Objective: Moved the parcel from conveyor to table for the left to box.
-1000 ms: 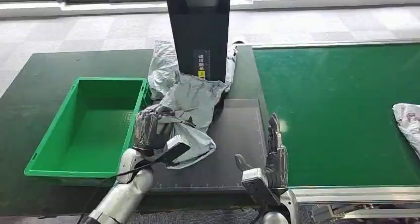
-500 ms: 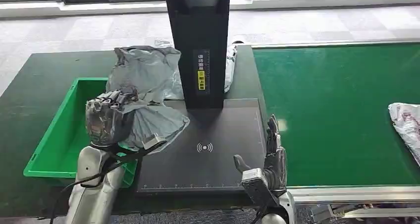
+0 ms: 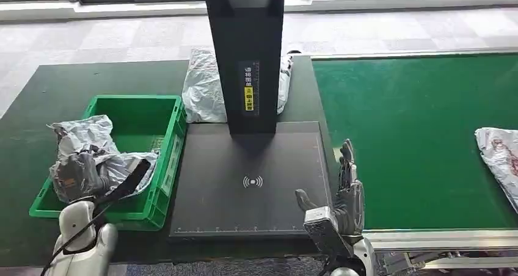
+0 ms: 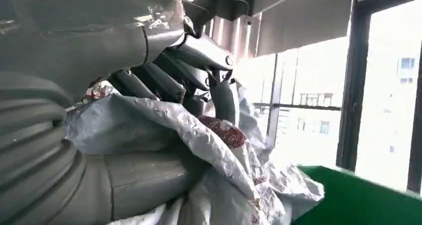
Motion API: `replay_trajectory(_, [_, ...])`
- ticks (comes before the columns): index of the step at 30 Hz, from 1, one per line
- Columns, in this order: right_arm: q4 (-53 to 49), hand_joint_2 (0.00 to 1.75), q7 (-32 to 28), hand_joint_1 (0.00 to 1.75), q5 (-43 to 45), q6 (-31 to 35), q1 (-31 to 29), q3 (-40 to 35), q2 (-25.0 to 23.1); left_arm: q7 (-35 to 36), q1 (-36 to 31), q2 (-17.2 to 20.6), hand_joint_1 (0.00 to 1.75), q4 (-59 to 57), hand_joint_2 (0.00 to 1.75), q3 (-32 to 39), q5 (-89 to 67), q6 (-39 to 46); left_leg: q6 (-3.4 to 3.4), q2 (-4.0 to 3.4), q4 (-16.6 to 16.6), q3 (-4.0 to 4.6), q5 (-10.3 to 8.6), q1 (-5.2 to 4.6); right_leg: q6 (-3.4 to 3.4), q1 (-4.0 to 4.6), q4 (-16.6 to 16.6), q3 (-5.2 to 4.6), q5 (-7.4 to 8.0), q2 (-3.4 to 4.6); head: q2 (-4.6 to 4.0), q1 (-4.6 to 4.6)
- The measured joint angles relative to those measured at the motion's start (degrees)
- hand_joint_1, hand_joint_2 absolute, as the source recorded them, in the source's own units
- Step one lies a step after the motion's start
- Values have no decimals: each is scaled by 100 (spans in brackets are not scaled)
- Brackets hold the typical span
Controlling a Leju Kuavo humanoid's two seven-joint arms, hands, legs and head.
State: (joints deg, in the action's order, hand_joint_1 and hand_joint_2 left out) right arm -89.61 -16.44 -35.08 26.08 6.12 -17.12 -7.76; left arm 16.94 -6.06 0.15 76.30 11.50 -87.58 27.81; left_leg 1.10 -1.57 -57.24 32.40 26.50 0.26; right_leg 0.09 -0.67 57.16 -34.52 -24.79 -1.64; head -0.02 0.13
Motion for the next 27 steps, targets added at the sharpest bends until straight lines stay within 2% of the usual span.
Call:
replay_trajectory(5, [-175, 175, 29, 0, -145, -96, 112, 125, -44, -549, -225, 7, 30, -446, 175, -50, 875, -620, -3, 25, 1, -4, 2, -7, 9, -13, -2, 12, -8, -21, 2, 0])
replay_trajectory(6, [-201, 175, 29, 0, -149, -101, 124, 151, -59, -573, -281, 7, 0, -509, 175, -57, 931, -670, -5, 28, 1, -6, 4, -9, 9, -13, -2, 16, -9, -26, 2, -2])
replay_trajectory(10, [-269, 175, 40, 0, -160, -123, 177, 219, -92, -634, -406, 7, 0, -677, 175, -92, 1038, -705, -2, 27, 3, -13, -1, -8, 4, -12, -1, 22, -8, -27, 0, 0])
replay_trajectory(13, [-333, 175, 123, 0, -232, -155, 234, 282, -136, -1004, -440, -7, 0, -723, 175, -105, 1745, -339, 0, 26, 2, -13, -10, -7, 2, -9, -1, 17, 1, -26, 2, 0])
replay_trajectory(21, [-437, 175, 101, 0, -193, -129, 369, 300, -186, -3068, -436, -192, 0, -27, 175, -146, 5432, 962, 5, 8, 0, -6, -13, -4, 0, -5, 0, 8, 12, -7, 2, 0])
replay_trajectory(24, [-437, 175, 99, 0, -147, -59, 368, 300, -186, -3514, -375, -269, 0, 404, 175, -188, 5864, 1188, 2, 12, 0, -4, -9, -4, 1, -5, 0, 8, 9, -8, 2, 0])
replay_trajectory(27, [-437, 175, 99, 0, -145, -46, 368, 300, -186, -3615, -339, -350, 0, 691, 175, -214, 5936, 1199, 3, 10, 0, -3, -6, -4, 1, -5, -1, 7, 8, -8, 0, 0])
